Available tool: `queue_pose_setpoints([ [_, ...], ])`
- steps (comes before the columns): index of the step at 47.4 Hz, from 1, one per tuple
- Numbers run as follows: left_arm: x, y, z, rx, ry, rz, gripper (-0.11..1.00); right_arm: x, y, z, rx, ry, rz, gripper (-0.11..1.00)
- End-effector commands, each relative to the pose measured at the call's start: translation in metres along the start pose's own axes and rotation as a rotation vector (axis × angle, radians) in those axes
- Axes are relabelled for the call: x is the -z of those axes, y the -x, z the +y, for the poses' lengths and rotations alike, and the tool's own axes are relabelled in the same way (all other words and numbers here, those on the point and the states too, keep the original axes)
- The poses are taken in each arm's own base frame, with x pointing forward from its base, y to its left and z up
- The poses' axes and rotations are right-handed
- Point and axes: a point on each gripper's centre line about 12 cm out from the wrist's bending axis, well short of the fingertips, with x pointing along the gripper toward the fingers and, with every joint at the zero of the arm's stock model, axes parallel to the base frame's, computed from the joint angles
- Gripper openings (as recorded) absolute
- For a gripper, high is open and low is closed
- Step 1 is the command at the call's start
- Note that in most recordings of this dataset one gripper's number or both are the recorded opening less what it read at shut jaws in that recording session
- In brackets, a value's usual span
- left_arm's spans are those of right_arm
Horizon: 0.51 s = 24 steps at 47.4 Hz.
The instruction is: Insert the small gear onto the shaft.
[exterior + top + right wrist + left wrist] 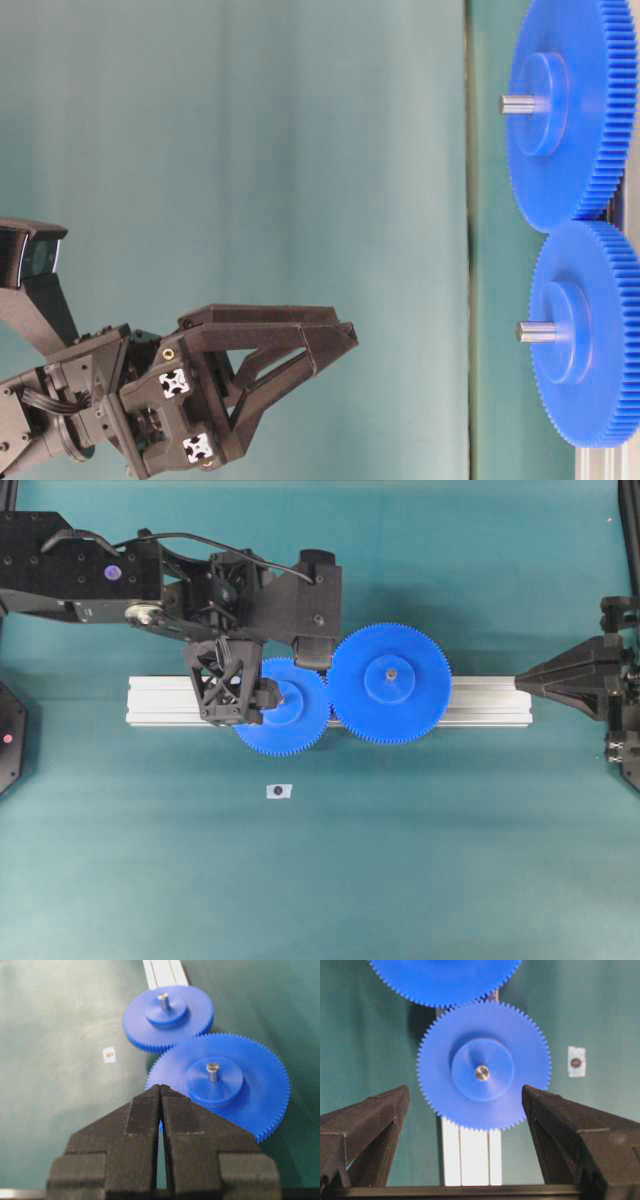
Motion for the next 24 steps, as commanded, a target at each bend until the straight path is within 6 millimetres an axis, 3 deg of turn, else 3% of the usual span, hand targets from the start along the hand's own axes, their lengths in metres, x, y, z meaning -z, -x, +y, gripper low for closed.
queue_pose_setpoints([
  [1,-0.0061,0.0150,0.0002,-0.007,-0.001,-0.047,0.92,-0.0063,-0.0003,0.0011,-0.002,-0.008,-0.020,0.04],
  [24,-0.0059,0.0110,0.0000,-0.005,-0.001,-0.038,0.92,-0.0057,-0.0004,0.0007,-0.001,-0.009,-0.019,0.04],
])
